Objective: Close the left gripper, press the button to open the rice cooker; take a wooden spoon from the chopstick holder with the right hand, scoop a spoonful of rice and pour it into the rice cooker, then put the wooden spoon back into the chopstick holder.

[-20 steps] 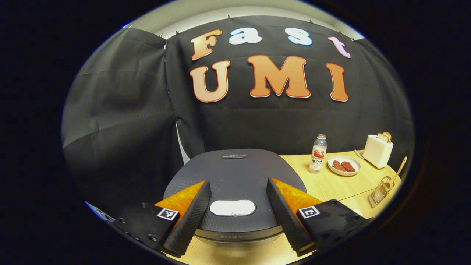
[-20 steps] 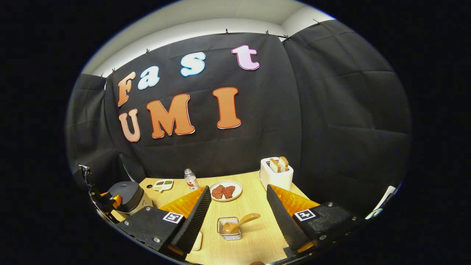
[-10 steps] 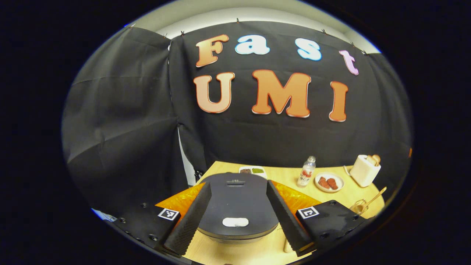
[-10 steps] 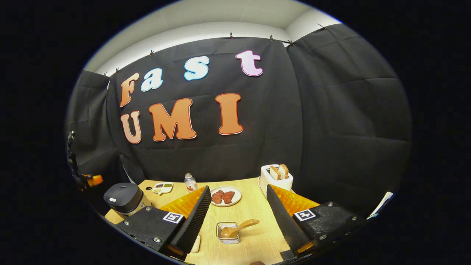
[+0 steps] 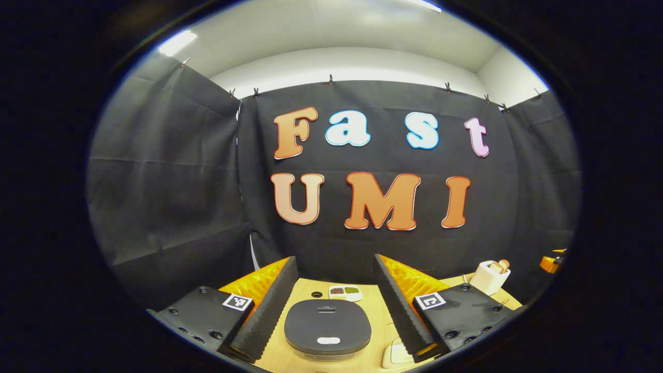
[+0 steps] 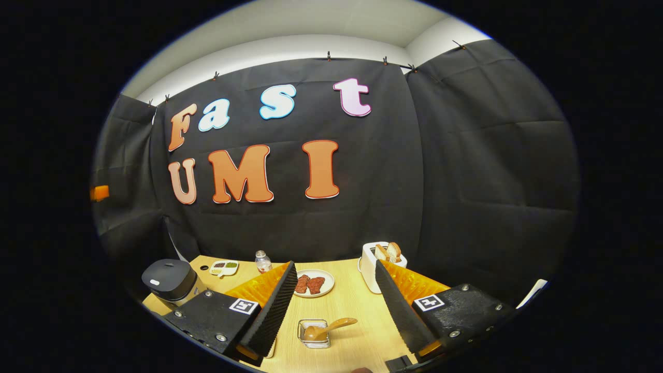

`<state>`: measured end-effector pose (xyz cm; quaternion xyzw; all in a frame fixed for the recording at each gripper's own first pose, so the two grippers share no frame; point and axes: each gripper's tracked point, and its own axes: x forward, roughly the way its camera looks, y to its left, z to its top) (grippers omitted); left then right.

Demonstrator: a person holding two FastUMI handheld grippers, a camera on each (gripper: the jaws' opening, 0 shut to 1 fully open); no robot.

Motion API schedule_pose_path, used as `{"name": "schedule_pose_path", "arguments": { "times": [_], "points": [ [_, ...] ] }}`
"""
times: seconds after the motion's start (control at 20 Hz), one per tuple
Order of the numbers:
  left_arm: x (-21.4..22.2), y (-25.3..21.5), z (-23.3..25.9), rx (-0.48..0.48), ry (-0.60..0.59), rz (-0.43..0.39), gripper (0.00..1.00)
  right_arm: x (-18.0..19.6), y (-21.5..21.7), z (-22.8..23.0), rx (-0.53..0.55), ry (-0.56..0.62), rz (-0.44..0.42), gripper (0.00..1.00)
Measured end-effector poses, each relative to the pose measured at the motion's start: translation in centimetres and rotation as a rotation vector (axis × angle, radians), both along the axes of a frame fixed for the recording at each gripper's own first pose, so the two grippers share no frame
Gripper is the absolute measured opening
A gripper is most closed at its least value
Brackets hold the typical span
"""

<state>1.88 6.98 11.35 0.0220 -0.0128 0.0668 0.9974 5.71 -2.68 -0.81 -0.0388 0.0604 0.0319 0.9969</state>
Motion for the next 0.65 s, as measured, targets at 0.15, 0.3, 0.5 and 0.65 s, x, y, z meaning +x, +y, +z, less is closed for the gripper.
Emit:
{"name": "schedule_pose_path", "arguments": {
  "times": [0.15, 0.3, 0.5, 0.65],
  "points": [
    [-0.6, -0.3, 0.2, 0.001, -0.003, 0.001, 1.0, 0.0, 0.4, 0.5, -0.019, -0.011, 0.007, 0.94],
    [-0.9, -0.7, -0.5, 0.011, -0.003, 0.014, 1.0, 0.1, 0.9, 0.3, -0.027, -0.008, 0.027, 0.94],
    [-0.9, -1.6, -1.5, -0.004, 0.002, 0.015, 1.0, 0.0, 1.1, 0.3, -0.024, -0.01, 0.045, 0.94],
    [-0.9, -1.8, -2.3, -0.015, 0.003, 0.019, 1.0, -0.2, 1.2, 0.4, -0.022, -0.015, 0.06, 0.94]
  ]
}}
